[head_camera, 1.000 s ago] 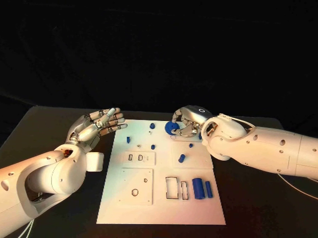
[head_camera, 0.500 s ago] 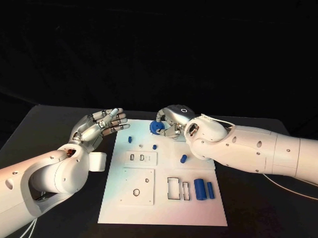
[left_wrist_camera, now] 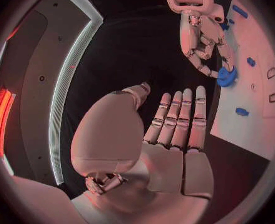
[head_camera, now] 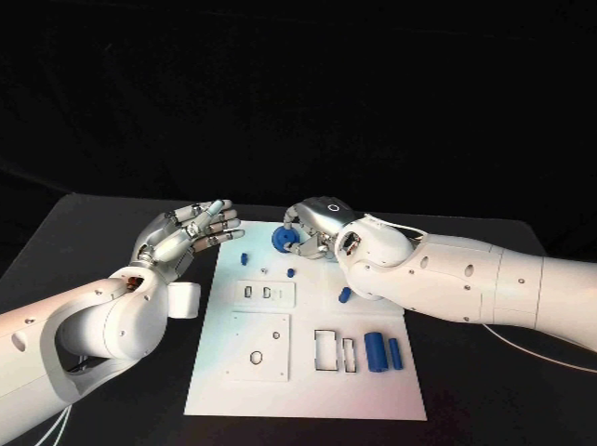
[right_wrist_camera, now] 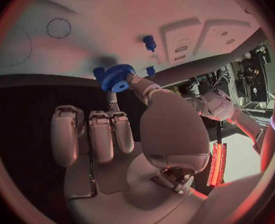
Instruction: Assemble the parts on the task board
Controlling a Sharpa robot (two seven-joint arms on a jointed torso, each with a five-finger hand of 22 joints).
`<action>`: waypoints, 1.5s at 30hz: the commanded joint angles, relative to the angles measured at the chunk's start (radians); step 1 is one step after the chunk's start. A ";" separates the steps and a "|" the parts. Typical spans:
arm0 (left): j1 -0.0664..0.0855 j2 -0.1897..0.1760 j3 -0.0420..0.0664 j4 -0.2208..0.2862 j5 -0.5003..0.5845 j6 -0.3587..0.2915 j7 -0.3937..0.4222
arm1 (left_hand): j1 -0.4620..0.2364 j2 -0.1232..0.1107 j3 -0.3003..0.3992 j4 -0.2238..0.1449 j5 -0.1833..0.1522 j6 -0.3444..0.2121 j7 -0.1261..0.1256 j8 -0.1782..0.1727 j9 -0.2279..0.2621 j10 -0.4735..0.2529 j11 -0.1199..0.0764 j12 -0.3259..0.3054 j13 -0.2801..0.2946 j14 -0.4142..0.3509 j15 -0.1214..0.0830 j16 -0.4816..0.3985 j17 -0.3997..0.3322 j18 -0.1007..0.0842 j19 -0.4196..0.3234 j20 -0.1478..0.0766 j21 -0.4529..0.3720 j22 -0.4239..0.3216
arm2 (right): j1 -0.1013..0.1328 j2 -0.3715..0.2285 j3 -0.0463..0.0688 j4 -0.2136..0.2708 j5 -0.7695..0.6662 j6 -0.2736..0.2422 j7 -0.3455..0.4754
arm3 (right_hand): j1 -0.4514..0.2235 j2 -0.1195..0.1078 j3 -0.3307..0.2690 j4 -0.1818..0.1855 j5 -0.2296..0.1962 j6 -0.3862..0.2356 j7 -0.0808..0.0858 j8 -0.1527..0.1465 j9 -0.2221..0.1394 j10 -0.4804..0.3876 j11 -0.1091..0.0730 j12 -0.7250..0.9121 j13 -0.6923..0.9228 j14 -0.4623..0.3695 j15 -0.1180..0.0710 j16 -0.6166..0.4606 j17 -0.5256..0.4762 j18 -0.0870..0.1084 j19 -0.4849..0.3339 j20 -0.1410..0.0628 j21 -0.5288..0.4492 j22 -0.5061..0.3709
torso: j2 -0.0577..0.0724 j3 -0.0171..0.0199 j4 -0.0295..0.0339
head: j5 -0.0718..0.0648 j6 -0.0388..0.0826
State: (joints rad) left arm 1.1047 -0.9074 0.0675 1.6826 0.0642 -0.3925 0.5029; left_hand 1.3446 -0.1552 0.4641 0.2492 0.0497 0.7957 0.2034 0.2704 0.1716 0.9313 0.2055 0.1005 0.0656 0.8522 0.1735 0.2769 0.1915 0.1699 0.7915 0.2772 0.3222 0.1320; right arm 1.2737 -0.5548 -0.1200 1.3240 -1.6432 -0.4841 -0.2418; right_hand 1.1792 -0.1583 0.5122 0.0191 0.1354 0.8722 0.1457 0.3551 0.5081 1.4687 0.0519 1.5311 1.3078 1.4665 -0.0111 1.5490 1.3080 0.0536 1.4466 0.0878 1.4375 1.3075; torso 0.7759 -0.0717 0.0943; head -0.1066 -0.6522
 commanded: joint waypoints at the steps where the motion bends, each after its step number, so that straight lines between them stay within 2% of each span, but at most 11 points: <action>1: 0.001 0.001 0.001 0.002 0.002 0.010 0.011 | 0.002 0.006 0.006 0.000 0.001 -0.003 0.059 -0.006 -0.001 -0.002 0.007 -0.006 -0.001 -0.004 0.001 -0.003 0.001 0.011 -0.001 0.002 -0.001 -0.002 | -0.001 0.005 -0.002 -0.005 -0.014 0.019 0.002 | 0.008 -0.004 0.009 0.000 0.006 0.012 -0.014 -0.002 0.013 0.067 -0.002 0.000 0.214 0.088 -0.008 0.006 0.183 -0.008 0.007 0.001 0.004 0.082 | -0.001 -0.0001 -0.0020 | 0.000 -0.003; 20: 0.001 -0.005 0.001 0.001 0.002 0.007 0.010 | 0.002 0.006 0.006 0.000 0.001 -0.003 0.059 -0.006 -0.001 -0.002 0.007 -0.006 -0.001 -0.004 0.001 -0.003 0.001 0.011 -0.001 0.002 -0.001 -0.002 | -0.002 0.015 -0.011 -0.026 0.009 0.071 0.013 | -0.002 -0.011 0.007 0.002 0.002 0.006 -0.010 -0.012 0.012 0.063 0.002 -0.005 0.208 0.087 -0.005 0.004 0.177 -0.007 0.002 0.003 -0.001 0.076 | -0.002 0.0006 0.0005 | -0.001 -0.007; 24: 0.001 -0.005 0.001 0.000 0.002 0.008 0.010 | 0.002 0.006 0.006 0.000 0.001 -0.003 0.059 -0.006 -0.001 -0.002 0.007 -0.006 -0.001 -0.004 0.001 -0.003 0.001 0.011 -0.001 0.002 -0.001 -0.002 | -0.002 0.018 -0.012 -0.032 0.012 0.067 0.011 | -0.006 -0.013 0.009 0.003 -0.002 -0.005 -0.005 -0.024 0.010 0.059 0.006 -0.009 0.204 0.087 -0.001 0.004 0.176 -0.006 0.001 0.005 -0.003 0.074 | -0.002 0.0000 0.0003 | 0.000 -0.006; 30: 0.001 -0.006 0.001 0.001 0.002 0.008 0.010 | 0.002 0.006 0.006 0.000 0.001 -0.003 0.059 -0.006 -0.001 -0.002 0.007 -0.006 -0.001 -0.004 0.001 -0.003 0.001 0.011 -0.001 0.002 -0.001 -0.002 | -0.002 0.025 -0.012 -0.040 0.024 0.055 0.017 | -0.016 -0.019 0.009 0.006 -0.008 -0.045 0.013 -0.065 0.002 0.050 0.022 -0.019 0.193 0.086 0.012 0.003 0.171 -0.005 -0.004 0.016 -0.010 0.069 | -0.001 0.0008 0.0005 | 0.001 -0.005; 45: 0.001 -0.005 0.001 -0.001 0.002 0.011 0.007 | 0.002 0.006 0.006 0.000 0.001 -0.003 0.059 -0.006 -0.001 -0.002 0.007 -0.006 -0.001 -0.004 0.001 -0.003 0.001 0.011 -0.001 0.002 -0.001 -0.002 | -0.002 0.021 -0.014 -0.035 0.045 0.062 0.027 | -0.028 -0.023 0.002 0.014 -0.009 -0.047 0.017 -0.075 0.003 0.047 0.026 -0.022 0.190 0.085 0.017 0.002 0.169 -0.004 -0.006 0.021 -0.012 0.067 | -0.002 0.0008 -0.0014 | 0.002 -0.007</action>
State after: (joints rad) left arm 1.1047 -0.9142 0.0676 1.6804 0.0642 -0.3929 0.5031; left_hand 1.3446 -0.1552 0.4653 0.2480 0.0497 0.7956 0.2033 0.2691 0.1716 0.9313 0.2055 0.0993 0.0656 0.8523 0.1734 0.2769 0.1912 0.1699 0.7915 0.2771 0.3222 0.1312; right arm 1.2747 -0.5327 -0.1310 1.2919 -1.6045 -0.4500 -0.2160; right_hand 1.1568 -0.1806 0.5189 0.0294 0.1312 0.8323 0.1604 0.2838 0.5105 1.4665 0.0716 1.5156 1.3074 1.4664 -0.0036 1.5489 1.3076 0.0536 1.4410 0.1007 1.4288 1.3080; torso 0.7742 -0.0713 0.0934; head -0.1042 -0.6597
